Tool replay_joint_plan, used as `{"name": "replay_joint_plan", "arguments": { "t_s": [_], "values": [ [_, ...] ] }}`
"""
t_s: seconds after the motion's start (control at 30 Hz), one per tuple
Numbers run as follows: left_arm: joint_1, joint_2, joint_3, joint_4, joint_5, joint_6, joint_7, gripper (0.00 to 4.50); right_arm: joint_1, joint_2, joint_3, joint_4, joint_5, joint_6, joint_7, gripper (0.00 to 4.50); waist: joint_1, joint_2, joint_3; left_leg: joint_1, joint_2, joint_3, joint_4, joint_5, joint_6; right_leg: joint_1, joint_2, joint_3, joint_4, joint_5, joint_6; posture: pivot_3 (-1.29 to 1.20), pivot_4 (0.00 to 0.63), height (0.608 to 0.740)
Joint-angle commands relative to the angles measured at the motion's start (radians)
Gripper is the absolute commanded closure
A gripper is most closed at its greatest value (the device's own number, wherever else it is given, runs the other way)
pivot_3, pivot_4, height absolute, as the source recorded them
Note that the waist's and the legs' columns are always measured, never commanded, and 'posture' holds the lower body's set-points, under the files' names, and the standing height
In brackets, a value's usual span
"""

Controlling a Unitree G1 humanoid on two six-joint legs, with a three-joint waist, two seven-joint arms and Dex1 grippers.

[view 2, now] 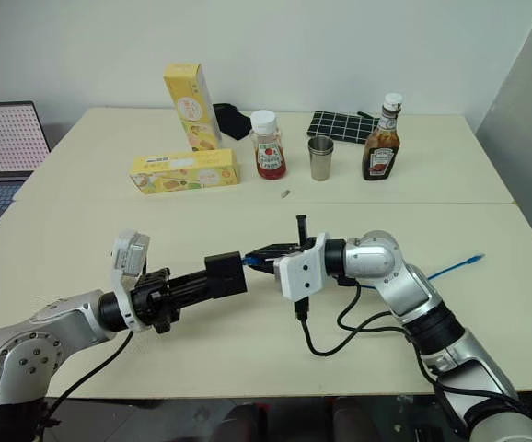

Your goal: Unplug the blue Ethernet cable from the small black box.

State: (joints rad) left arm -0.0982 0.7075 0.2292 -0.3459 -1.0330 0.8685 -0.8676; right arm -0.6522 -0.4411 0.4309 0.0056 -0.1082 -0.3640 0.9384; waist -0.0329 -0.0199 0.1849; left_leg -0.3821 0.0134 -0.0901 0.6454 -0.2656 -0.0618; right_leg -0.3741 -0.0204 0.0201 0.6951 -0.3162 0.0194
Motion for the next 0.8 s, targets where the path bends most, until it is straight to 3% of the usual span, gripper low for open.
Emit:
{"name": "replay_joint_plan", "arguments": {
  "t_s": [0.03,0.27,0.37,0.47,0.57,0.8],
  "values": [
    [-0.007,0.001,0.009,-0.008,0.027,-0.034,-0.008,3.72,-0.011,-0.018,0.004,-0.046,-0.013,-0.051,0.018,3.48,0.001,0.0,0.0,0.0,0.0,0.0,0.0,0.0,0.0,0.0,0.0,0.0,0.0,0.0,0.0,0.0,0.15,0.74],
    [-0.028,0.003,-0.016,0.012,0.059,-0.051,-0.046,3.72,-0.001,-0.057,-0.008,-0.1,0.066,0.036,0.097,1.74,0.001,0.0,0.0,0.0,0.0,0.0,0.0,0.0,0.0,0.0,0.0,0.0,0.0,0.0,0.0,0.0,0.15,0.74],
    [-0.046,0.002,-0.046,0.036,0.103,-0.089,-0.098,3.72,0.025,-0.097,-0.052,-0.201,0.233,0.294,0.165,1.03,0.001,0.0,0.0,0.0,0.0,-0.001,0.0,0.0,0.0,0.0,0.0,0.0,0.0,0.0,0.0,0.0,0.15,0.74],
    [-0.07,0.007,-0.087,0.074,0.144,-0.13,-0.175,3.72,0.043,-0.147,-0.122,-0.333,0.493,0.674,0.185,1.02,0.003,0.0,0.0,-0.001,0.0,-0.003,0.0,0.0,0.0,0.0,0.0,-0.001,0.0,0.0,0.0,0.0,0.15,0.74],
    [-0.095,0.013,-0.127,0.109,0.184,-0.172,-0.26,3.72,0.046,-0.147,-0.188,-0.4,0.676,0.933,0.124,1.02,0.004,0.0,0.0,-0.001,0.0,-0.006,0.0,0.0,0.0,0.001,-0.001,-0.001,-0.001,0.0,0.0,0.0,0.15,0.74],
    [-0.117,-0.014,-0.15,0.127,0.219,-0.274,-0.37,3.72,0.072,-0.044,-0.27,-0.427,0.841,1.216,-0.083,1.02,0.0,0.0,0.0,-0.001,-0.001,-0.006,-0.001,0.0,0.0,0.0,0.001,-0.002,-0.001,0.0,0.0,0.0,0.15,0.74]
  ]
}}
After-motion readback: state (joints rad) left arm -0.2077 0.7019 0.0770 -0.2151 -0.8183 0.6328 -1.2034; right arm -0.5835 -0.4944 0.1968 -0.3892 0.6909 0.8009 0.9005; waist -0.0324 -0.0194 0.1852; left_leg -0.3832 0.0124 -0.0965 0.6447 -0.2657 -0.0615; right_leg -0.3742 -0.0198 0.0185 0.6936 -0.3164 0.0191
